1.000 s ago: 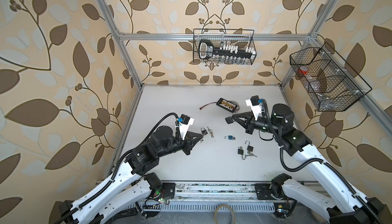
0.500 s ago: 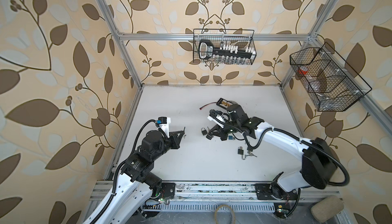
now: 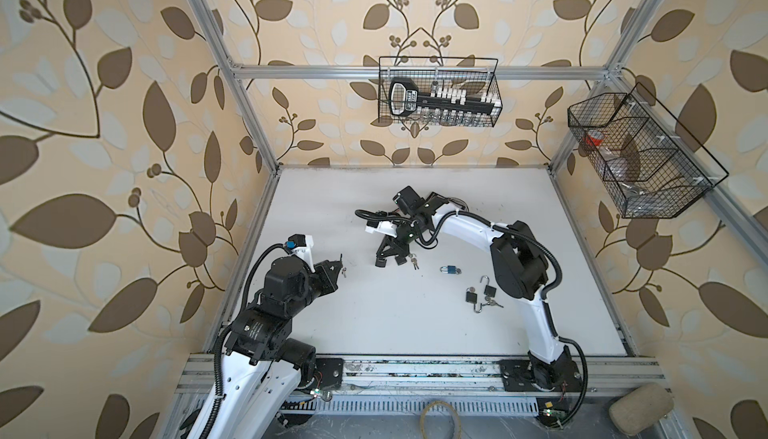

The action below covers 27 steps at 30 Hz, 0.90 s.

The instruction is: Lock with the key

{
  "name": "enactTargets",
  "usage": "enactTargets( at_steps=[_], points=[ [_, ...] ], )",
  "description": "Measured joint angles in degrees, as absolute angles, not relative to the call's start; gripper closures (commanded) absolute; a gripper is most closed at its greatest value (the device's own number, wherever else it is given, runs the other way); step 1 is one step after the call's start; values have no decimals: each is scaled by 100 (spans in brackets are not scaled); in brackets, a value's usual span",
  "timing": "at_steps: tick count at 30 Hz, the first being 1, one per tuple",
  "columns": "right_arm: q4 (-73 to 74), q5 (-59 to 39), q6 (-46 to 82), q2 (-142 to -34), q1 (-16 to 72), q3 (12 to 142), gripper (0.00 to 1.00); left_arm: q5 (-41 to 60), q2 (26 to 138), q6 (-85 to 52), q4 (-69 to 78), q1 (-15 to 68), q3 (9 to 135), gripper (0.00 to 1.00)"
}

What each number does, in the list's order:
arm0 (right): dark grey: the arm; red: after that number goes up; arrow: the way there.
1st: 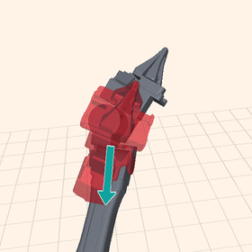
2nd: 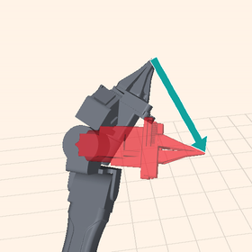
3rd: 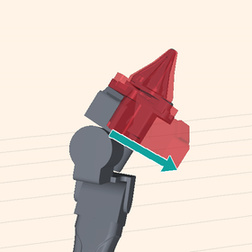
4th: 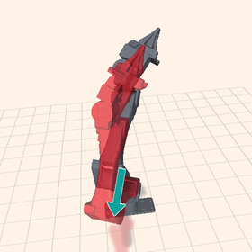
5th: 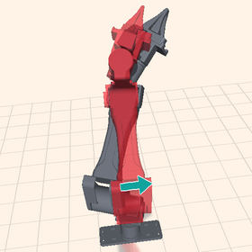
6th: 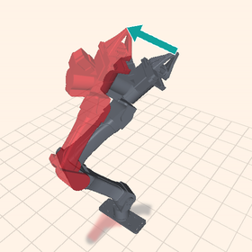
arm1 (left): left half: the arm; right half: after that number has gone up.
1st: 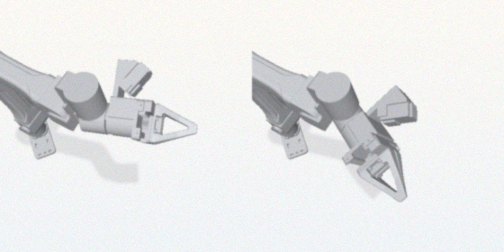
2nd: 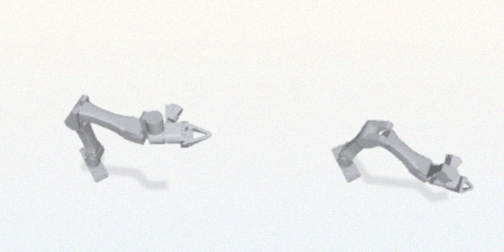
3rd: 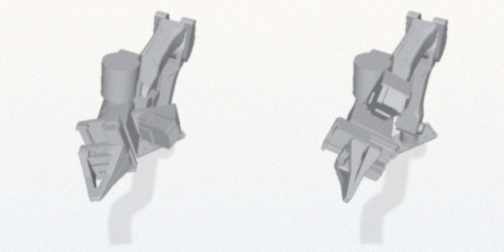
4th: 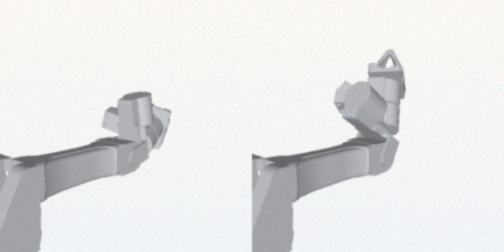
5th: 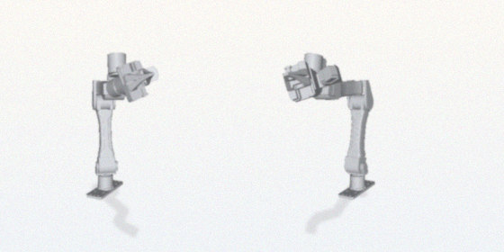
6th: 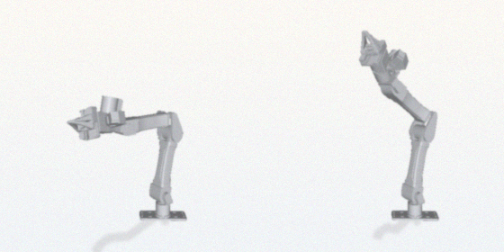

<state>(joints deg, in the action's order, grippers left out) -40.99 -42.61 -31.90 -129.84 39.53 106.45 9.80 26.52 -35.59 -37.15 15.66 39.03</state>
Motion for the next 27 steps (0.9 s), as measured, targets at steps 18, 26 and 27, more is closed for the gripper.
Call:
enactTargets(
  at_steps=[18, 26, 27],
  points=[
    [-5524, -4521, -3750, -14584, 4209, 12702, 95, 1000, 2624, -3426, -4097, 1566, 4045, 100],
    [-5448, -4545, -3645, -14715, 4174, 12892, 84, 1022, 2624, -3422, -4099, 1566, 4045, 100],
    [-5404, -4536, -3623, -14726, 4160, 12905, 77, 1031, 2624, -3422, -4099, 1566, 4045, 100]
  ],
)
